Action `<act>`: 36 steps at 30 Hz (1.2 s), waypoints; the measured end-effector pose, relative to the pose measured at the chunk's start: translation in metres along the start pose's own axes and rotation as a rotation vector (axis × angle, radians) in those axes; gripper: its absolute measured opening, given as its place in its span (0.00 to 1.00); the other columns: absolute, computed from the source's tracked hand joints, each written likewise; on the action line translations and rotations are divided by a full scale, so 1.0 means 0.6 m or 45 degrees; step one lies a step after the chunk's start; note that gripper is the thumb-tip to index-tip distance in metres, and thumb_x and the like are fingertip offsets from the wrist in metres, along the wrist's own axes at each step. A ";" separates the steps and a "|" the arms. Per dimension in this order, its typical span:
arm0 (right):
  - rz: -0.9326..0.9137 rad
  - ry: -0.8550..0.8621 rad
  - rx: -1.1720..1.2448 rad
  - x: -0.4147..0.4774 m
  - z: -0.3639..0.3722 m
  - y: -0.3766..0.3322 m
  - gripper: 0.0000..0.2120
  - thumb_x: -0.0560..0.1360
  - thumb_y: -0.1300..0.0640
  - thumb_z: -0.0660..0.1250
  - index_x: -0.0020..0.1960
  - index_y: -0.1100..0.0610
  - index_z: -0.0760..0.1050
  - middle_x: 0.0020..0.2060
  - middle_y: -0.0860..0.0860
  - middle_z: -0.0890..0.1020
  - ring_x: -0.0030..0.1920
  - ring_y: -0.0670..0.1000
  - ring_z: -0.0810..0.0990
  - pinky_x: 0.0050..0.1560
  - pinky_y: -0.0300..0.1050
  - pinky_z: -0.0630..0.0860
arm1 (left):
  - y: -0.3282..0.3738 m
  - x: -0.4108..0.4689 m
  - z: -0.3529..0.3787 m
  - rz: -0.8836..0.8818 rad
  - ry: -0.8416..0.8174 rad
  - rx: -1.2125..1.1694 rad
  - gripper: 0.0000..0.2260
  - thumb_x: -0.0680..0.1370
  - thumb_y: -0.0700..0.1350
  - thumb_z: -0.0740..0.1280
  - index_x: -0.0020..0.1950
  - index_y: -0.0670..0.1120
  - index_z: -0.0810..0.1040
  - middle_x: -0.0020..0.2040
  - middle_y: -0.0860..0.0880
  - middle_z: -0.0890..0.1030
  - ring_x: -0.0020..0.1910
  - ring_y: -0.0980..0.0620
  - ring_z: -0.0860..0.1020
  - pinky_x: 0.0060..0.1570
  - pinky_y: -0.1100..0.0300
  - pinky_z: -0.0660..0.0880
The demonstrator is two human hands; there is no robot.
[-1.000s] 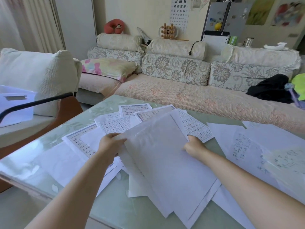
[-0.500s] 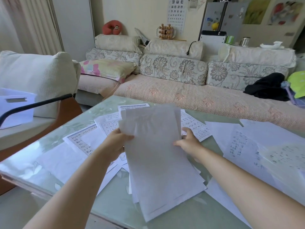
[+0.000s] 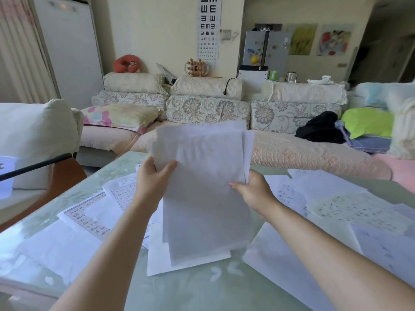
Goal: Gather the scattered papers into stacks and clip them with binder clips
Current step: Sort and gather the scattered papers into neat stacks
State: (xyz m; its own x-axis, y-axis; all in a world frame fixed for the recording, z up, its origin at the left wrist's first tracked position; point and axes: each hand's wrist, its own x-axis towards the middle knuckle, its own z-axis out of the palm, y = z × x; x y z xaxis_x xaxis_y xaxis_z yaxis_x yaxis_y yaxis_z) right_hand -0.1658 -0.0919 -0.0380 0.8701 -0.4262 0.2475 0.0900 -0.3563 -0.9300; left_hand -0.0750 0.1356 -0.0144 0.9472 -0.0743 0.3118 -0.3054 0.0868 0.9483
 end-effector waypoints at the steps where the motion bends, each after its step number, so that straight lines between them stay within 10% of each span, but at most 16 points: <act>1: -0.043 0.058 0.000 -0.004 -0.010 -0.011 0.09 0.76 0.62 0.70 0.55 0.53 0.81 0.47 0.45 0.86 0.49 0.45 0.84 0.52 0.42 0.79 | 0.013 -0.005 0.014 0.051 0.013 -0.067 0.07 0.76 0.42 0.70 0.52 0.51 0.80 0.46 0.50 0.85 0.45 0.51 0.84 0.43 0.53 0.81; 36: 0.227 0.121 -0.088 -0.043 -0.059 0.052 0.15 0.74 0.65 0.61 0.58 0.52 0.71 0.49 0.48 0.82 0.51 0.51 0.81 0.44 0.43 0.73 | -0.049 -0.061 0.128 -0.180 -0.181 0.168 0.12 0.74 0.35 0.63 0.50 0.52 0.75 0.47 0.53 0.81 0.50 0.51 0.80 0.46 0.56 0.75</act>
State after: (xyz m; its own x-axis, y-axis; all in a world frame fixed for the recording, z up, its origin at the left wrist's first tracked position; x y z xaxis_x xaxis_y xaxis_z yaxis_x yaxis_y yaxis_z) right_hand -0.2024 -0.1215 -0.0636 0.8194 -0.5630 0.1079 -0.0980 -0.3230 -0.9413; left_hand -0.1082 0.0596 -0.0491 0.9610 -0.2163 0.1722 -0.1900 -0.0643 0.9797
